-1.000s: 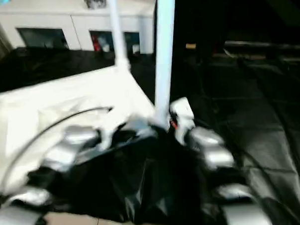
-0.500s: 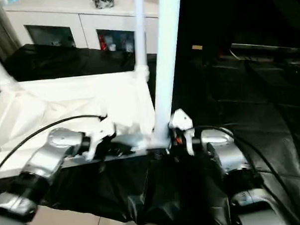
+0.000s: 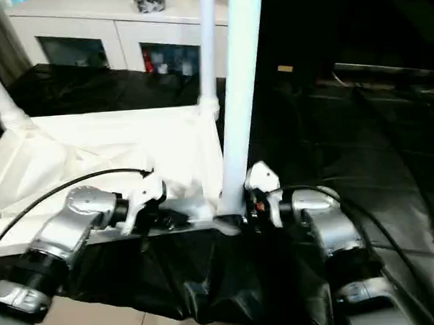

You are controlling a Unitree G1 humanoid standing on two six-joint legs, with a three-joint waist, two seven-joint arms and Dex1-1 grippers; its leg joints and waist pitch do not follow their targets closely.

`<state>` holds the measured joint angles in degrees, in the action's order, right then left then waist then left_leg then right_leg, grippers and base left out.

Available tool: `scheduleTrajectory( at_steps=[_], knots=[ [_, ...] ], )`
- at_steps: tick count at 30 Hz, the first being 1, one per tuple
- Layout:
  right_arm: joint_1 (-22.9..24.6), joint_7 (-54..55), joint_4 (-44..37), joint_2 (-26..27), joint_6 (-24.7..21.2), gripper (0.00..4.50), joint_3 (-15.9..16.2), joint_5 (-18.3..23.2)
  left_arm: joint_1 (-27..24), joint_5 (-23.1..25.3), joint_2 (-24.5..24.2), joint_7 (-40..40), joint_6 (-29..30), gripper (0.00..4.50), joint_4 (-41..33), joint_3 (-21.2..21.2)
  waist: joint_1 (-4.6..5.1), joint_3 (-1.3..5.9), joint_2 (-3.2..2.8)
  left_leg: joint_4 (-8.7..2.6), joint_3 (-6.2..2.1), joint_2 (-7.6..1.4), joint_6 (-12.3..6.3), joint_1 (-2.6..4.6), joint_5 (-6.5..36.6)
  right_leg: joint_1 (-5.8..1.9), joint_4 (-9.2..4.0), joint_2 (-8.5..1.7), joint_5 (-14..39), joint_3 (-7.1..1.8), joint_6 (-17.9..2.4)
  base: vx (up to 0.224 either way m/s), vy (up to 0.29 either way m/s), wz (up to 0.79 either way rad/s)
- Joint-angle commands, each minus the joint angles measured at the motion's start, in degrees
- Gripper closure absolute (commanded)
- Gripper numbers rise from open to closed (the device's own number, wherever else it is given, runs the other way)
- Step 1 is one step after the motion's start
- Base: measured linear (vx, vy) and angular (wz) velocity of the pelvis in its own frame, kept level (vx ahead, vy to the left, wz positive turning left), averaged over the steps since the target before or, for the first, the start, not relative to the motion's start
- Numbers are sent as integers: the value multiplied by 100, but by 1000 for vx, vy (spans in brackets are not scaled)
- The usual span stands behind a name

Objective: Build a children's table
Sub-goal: Rotate leg to tighten

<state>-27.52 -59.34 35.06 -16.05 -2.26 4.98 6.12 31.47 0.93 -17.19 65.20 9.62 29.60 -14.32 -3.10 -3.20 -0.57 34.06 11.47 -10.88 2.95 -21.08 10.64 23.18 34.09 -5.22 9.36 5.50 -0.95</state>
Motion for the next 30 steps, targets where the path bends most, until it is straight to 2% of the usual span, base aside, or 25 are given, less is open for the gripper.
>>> scheduleTrajectory(
  at_steps=[1, 2, 4, 6, 8, 9, 10, 12, 13, 15, 17, 18, 19, 21, 23, 24, 26, 30],
  knots=[
    [-49, 510, 190, 390, -35, 178, 186, -87, 288, -208, 413, -533, -109, 450, -60, 206, 23, 372, 61, -412, -154, -257, -173, 70, 1358, -269, -475, -395, 2165, -304, -1110, 0, 0, 0],
    [-66, 701, 253, 456, -21, 178, 146, -113, 309, -184, 457, -627, -110, 450, -26, 215, 32, 384, 64, -409, -158, -259, -158, 69, 1352, -277, -470, -398, 2154, -303, -1097, 0, 0, 0],
    [-150, 1434, 484, 746, -16, 178, -13, -151, 414, -112, 659, -970, -131, 450, 134, 230, 81, 366, 61, -404, -145, -249, -161, 91, 1486, -236, -505, -390, 2293, -311, -1065, 0, 0, 0],
    [-283, 2413, 779, 1136, 53, 178, -154, -252, 576, -80, 981, -1512, -66, 450, 359, 296, 106, 365, 53, -408, -150, -239, -124, 92, 1471, -231, -521, -388, 2397, -306, -1006, 0, 0, 0],
    [-371, 2862, 935, 1249, 211, 178, -121, -421, 642, -70, 1114, -1712, -36, 450, 444, 312, 122, 372, 58, -410, -159, -236, -96, 92, 1471, -245, -523, -393, 2422, -292, -987, 0, 0, 0],
    [-371, 2862, 935, 1249, 211, 178, -121, -421, 642, -70, 1114, -1712, -36, 450, 444, 312, 109, 381, 46, -399, -149, -239, -136, 97, 1422, -232, -520, -395, 2313, -305, -1006, 0, 0, 0],
    [-438, 3073, 1063, 1417, 354, 178, -138, -483, 686, -13, 1250, -1919, -55, 450, 536, 306, 112, 385, 49, -401, -147, -243, -190, 61, 1352, -252, -499, -394, 2121, -310, -1041, 0, 0, 0],
    [-464, 3124, 1107, 1525, 408, 178, -157, -479, 687, 45, 1310, -1978, -93, 450, 570, 275, 108, 401, 40, -399, -143, -243, -246, 57, 1264, -267, -468, -384, 1847, -311, -1109, 0, 0, 0],
    [-475, 3036, 1111, 1554, 401, 178, -193, -402, 678, 60, 1314, -1932, -109, 450, 565, 243, 104, 404, 42, -397, -140, -244, -294, 49, 1216, -278, -448, -380, 1692, -311, -1155, 0, 0, 0],
    [-514, 2919, 1145, 1599, 401, 109, -300, -274, 666, 81, 1312, -1845, -178, 450, 573, 197, 101, 410, 36, -386, -133, -240, -369, 45, 1161, -287, -434, -385, 1555, -314, -1205, 0, 0, 0],
    [-525, 2670, 1095, 1604, 281, 107, -403, -74, 642, 100, 1267, -1744, -204, 450, 552, 158, 100, 407, 36, -386, -132, -241, -415, 42, 1172, -294, -437, -386, 1552, -310, -1228, 0, 0, 0],
    [-517, 2564, 1039, 1539, 287, 97, -351, -77, 609, 110, 1201, -1645, -264, 450, 520, 121, 95, 399, 1, -392, -137, -248, -424, 50, 1227, -286, -445, -384, 1603, -307, -1233, 0, 0, 0],
    [-509, 2429, 991, 1446, 284, 97, -273, -108, 571, 87, 1140, -1524, -305, 450, 482, 102, 104, 396, 21, -395, -135, -245, -410, 49, 1302, -288, -455, -374, 1676, -303, -1213, 0, 0, 0],
    [-488, 2110, 923, 1264, 328, 67, -126, -172, 489, 23, 1031, -1258, -340, 450, 371, 78, 103, 398, 15, -396, -137, -246, -373, 53, 1321, -290, -453, -378, 1716, -305, -1206, 0, 0, 0],
    [-478, 1976, 902, 1207, 349, 67, -92, -178, 457, -4, 993, -1160, -335, 450, 321, 68, 107, 397, 26, -393, -138, -245, -396, 27, 1302, -307, -446, -384, 1682, -307, -1220, 0, 0, 0],
    [-407, 1339, 715, 973, 330, 67, 19, -114, 349, -28, 805, -814, -370, 450, 172, -16, 103, 398, 31, -390, -133, -250, -404, 50, 1303, -292, -455, -388, 1698, -310, -1228, 0, 0, 0],
    [-345, 805, 554, 766, 328, 67, 119, -75, 273, -41, 649, -551, -400, 450, 77, -75, 86, 398, 36, -386, -138, -258, -465, 30, 1267, -313, -439, -389, 1641, -309, -1232, 0, 0, 0],
    [-280, 222, 399, 515, 374, 67, 244, -23, 208, -91, 492, -294, -407, 450, -16, -97, 52, 391, 19, -393, -122, -285, -444, 64, 1300, -280, -423, -374, 1617, -309, -1323, 0, 0, 0]
  ],
)
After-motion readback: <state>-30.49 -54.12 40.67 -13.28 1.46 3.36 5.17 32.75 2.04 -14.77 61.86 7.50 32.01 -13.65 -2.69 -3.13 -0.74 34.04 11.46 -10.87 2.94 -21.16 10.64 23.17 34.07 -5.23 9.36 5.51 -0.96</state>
